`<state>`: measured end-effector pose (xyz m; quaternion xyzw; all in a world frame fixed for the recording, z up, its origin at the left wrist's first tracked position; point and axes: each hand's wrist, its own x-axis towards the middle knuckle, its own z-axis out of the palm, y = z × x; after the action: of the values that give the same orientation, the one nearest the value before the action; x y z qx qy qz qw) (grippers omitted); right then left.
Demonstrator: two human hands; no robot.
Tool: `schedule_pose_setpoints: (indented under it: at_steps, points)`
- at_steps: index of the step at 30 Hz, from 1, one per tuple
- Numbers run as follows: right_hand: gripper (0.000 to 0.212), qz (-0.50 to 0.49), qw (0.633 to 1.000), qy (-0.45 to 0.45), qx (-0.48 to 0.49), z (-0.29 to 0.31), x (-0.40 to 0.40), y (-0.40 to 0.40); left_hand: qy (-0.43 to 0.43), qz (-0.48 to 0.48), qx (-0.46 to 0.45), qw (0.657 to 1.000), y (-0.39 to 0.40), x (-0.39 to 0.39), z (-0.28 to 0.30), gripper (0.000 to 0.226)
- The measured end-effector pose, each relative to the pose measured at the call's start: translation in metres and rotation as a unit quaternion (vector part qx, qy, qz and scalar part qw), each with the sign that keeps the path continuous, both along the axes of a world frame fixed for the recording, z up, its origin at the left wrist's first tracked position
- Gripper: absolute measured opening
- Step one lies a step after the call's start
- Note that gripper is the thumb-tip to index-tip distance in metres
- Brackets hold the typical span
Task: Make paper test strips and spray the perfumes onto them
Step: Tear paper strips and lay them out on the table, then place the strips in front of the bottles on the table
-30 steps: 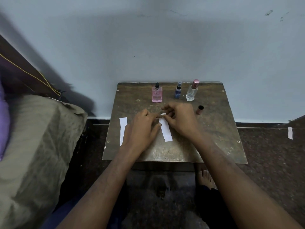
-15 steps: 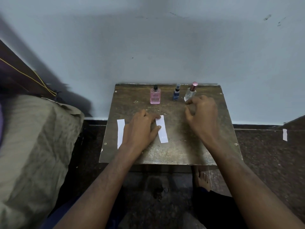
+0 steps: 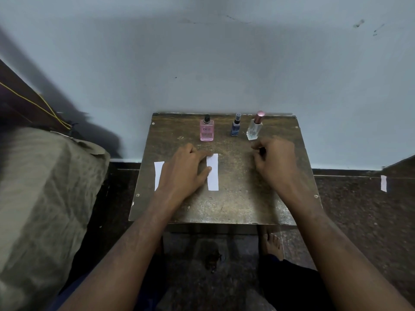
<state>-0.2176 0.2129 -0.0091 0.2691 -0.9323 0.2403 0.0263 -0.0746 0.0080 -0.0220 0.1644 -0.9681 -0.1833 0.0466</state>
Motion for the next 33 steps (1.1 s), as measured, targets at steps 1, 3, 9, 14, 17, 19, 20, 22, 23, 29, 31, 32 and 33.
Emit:
schedule_pose_setpoints:
  at_steps: [1,3,9,14,17,19,20,22,23,29,31,32,33]
  points:
    - [0.016,0.004,1.0,0.0,-0.027,0.003,0.002,-0.005,0.0,0.0,-0.001,1.0,-0.001,-0.001,0.0,0.044]
    - [0.017,0.022,0.997,-0.008,-0.07,0.007,0.01,-0.015,0.001,0.0,-0.001,1.0,-0.001,-0.001,0.0,0.044]
    - [0.036,0.098,0.977,0.004,-0.187,0.011,0.026,-0.044,0.044,0.032,0.045,0.998,-0.005,-0.006,0.004,0.033]
    - [0.017,0.076,0.96,0.013,-0.269,0.022,0.026,-0.063,0.092,0.091,0.078,0.989,-0.01,-0.017,0.01,0.028]
    - [0.018,0.056,0.948,0.002,-0.312,0.023,0.024,-0.072,0.088,0.095,0.071,0.989,-0.011,-0.019,0.012,0.024]
    - [0.021,0.057,0.941,0.001,-0.333,0.025,0.02,-0.079,0.073,0.093,0.061,0.991,-0.011,-0.019,0.012,0.02]
    - [0.022,0.06,0.938,0.01,-0.342,0.026,0.018,-0.083,0.065,0.093,0.056,0.992,-0.011,-0.018,0.012,0.018]
    - [0.022,0.072,0.934,0.045,-0.347,0.027,0.016,-0.092,0.058,0.093,0.052,0.993,-0.014,-0.016,0.01,0.015]
    - [0.021,0.08,0.933,0.063,-0.344,0.027,0.015,-0.097,0.057,0.091,0.055,0.993,-0.017,-0.014,0.009,0.014]
    - [0.018,0.097,0.948,0.09,-0.291,0.013,0.009,-0.116,0.067,0.084,0.082,0.991,-0.031,-0.01,0.004,0.016]
    - [0.017,0.097,0.955,0.077,-0.269,0.008,0.008,-0.117,0.07,0.081,0.089,0.99,-0.031,-0.01,0.003,0.015]
    - [0.017,0.096,0.957,0.066,-0.266,0.005,0.008,-0.117,0.07,0.076,0.094,0.99,-0.031,-0.01,0.003,0.013]
    - [0.017,0.096,0.958,0.058,-0.263,0.003,0.007,-0.117,0.069,0.07,0.1,0.99,-0.03,-0.011,0.002,0.012]
